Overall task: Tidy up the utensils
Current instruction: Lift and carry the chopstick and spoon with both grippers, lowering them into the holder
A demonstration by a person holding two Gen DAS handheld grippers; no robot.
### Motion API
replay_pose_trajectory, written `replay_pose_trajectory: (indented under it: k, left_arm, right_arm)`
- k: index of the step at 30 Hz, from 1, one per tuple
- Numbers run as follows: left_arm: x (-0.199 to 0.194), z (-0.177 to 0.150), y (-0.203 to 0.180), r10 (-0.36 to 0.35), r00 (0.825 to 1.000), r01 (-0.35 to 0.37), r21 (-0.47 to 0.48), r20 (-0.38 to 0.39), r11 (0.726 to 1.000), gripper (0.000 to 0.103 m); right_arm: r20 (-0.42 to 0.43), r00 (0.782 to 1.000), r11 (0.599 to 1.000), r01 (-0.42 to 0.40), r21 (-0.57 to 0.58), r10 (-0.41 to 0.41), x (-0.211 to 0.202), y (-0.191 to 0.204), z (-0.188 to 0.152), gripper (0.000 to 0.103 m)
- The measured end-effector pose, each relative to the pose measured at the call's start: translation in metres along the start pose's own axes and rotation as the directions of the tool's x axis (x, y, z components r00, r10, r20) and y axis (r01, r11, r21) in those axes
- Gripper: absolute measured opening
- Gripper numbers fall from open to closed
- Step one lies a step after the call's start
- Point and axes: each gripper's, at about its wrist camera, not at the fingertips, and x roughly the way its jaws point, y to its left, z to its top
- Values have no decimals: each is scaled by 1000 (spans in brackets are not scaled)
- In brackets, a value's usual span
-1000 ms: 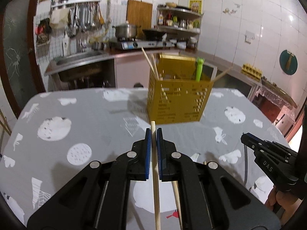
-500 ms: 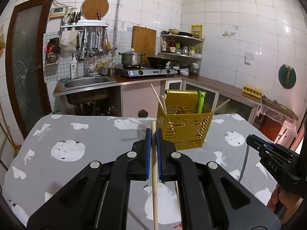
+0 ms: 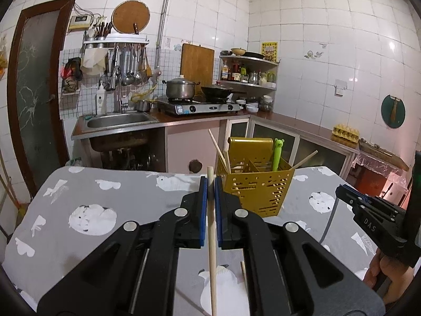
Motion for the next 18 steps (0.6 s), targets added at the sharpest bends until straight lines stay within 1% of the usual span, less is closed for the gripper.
replay_pose_trajectory:
  k: [11, 18]
  left_arm:
    - [11, 9, -3, 3, 1000, -3, 9, 31, 1000, 4]
    - [17, 17, -7, -6, 999, 6, 9, 48, 1000, 4]
  right_arm:
    - [48, 999, 1000, 0, 0, 0, 4, -4, 9, 7]
    - [54, 999, 1000, -9, 0, 9, 7, -5, 20, 7]
